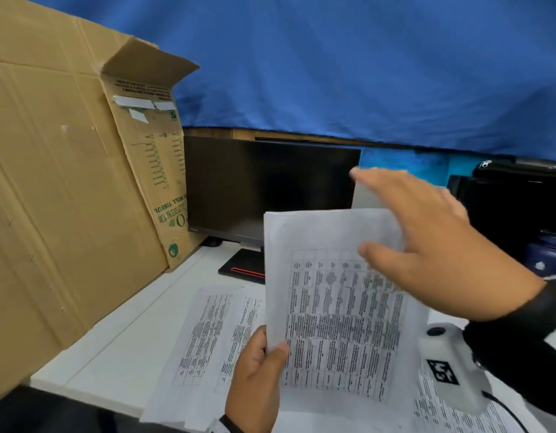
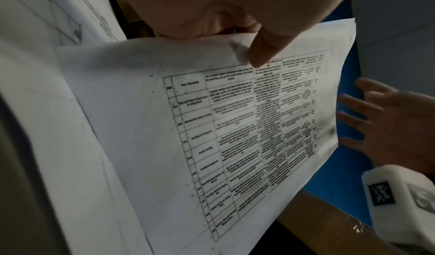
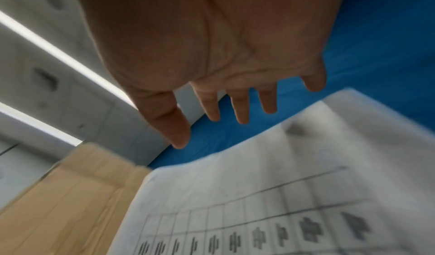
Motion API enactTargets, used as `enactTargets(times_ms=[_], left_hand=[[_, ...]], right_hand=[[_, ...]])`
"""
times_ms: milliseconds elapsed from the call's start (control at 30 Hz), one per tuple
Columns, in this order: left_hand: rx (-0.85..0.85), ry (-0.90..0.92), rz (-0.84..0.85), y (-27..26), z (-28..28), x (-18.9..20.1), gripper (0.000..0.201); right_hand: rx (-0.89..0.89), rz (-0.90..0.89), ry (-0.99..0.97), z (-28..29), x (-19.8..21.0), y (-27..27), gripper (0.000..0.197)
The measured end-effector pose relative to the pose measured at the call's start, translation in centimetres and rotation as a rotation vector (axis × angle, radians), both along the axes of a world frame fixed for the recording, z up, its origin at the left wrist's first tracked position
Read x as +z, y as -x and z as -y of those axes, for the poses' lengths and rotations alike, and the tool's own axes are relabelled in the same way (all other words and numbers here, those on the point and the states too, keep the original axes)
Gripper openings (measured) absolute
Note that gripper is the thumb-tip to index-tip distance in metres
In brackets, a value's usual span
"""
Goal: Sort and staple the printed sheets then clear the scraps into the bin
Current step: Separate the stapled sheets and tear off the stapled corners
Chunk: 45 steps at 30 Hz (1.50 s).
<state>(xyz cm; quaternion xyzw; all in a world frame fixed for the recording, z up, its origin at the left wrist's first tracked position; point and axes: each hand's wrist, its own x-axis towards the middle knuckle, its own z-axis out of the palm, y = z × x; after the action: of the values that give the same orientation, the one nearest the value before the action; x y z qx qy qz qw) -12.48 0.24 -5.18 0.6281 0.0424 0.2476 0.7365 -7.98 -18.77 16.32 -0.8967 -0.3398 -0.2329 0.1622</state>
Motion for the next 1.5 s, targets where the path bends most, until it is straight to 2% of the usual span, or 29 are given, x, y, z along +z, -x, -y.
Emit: enactTargets(times_ms=[100,167,233,300,367,400,500,567,600,633,667,767,867,900,967,1067,1200,1333,1500], left_hand=[[-0.006,-0.030,-0.038,-0.2,-0.2,-0.8,0.030],[0.011,-0.067,-0.072,-0.2,-0.1,-1.0,0.036],[0.062,-0.097,-0.083,-0.2,0.2,-0.7,0.032],[0.153,-0.094,-0.073,-0.1,0.0,0.4,0.029],[0.187,-0.068,-0.060,0.2,-1.3,1.8,0.022],[0.220,-0.061,-0.042,0.3,-2.2,2.3,0.018],[0.339,0.110,-0.075,0.9,-6.0,2.9,0.018],[0.376,0.198,-0.123,1.5,-8.8,1.3,0.021],[0.369,0.228,-0.144,1.9,-10.0,0.2,0.025],[0.355,0.254,-0.167,2.2,-10.8,-0.5,0.029],[0.353,0.280,-0.192,2.5,-11.5,-1.2,0.029],[0.402,0.263,-0.250,3.2,-12.3,-3.5,0.020],[0.486,0.230,-0.307,3.0,-12.2,-4.7,0.016],[0.481,0.242,-0.322,3.2,-12.1,-4.8,0.012],[0.472,0.254,-0.358,3.4,-12.3,-5.2,0.018],[0.449,0.252,-0.380,3.6,-12.5,-5.0,0.020],[0.407,0.244,-0.401,3.7,-12.2,-4.6,0.021],[0.403,0.248,-0.421,3.7,-11.8,-4.8,0.020],[0.403,0.206,-0.509,3.3,-12.2,-5.4,0.026]], right_hand=[[-0.086,-0.105,-0.555,2.8,-3.4,-0.3,0.088],[-0.141,-0.365,-0.884,4.0,-7.8,-0.4,0.088],[-0.144,-0.657,-1.028,4.7,-12.3,-0.7,0.073],[-0.230,-0.736,-1.075,5.9,-15.7,-1.9,0.046],[-0.395,-0.724,-0.967,7.8,-17.4,-3.6,0.030],[-0.481,-0.754,-0.851,9.1,-18.2,-4.8,0.030],[-0.728,-0.870,-0.358,12.6,-19.8,-8.2,0.051],[-0.902,-0.832,-0.055,14.3,-20.1,-9.9,0.072],[-0.934,-0.817,0.041,14.8,-20.2,-10.4,0.081],[-0.931,-0.831,0.113,14.9,-20.0,-10.5,0.082],[-0.909,-0.885,0.160,14.9,-19.8,-10.7,0.074],[-0.872,-0.941,0.258,14.9,-20.4,-11.3,0.051],[-0.910,-0.820,0.235,15.2,-21.0,-11.7,0.027],[-0.903,-0.786,0.238,15.3,-21.0,-11.7,0.026],[-0.929,-0.728,0.221,15.3,-20.6,-11.5,0.027],[-0.958,-0.669,0.139,15.6,-19.8,-11.5,0.013],[-0.942,-0.657,0.045,15.1,-19.3,-11.8,0.026],[-0.903,-0.711,0.110,12.7,-21.0,-11.5,0.030],[-0.922,-0.757,0.278,10.0,-22.5,-10.6,0.007]])
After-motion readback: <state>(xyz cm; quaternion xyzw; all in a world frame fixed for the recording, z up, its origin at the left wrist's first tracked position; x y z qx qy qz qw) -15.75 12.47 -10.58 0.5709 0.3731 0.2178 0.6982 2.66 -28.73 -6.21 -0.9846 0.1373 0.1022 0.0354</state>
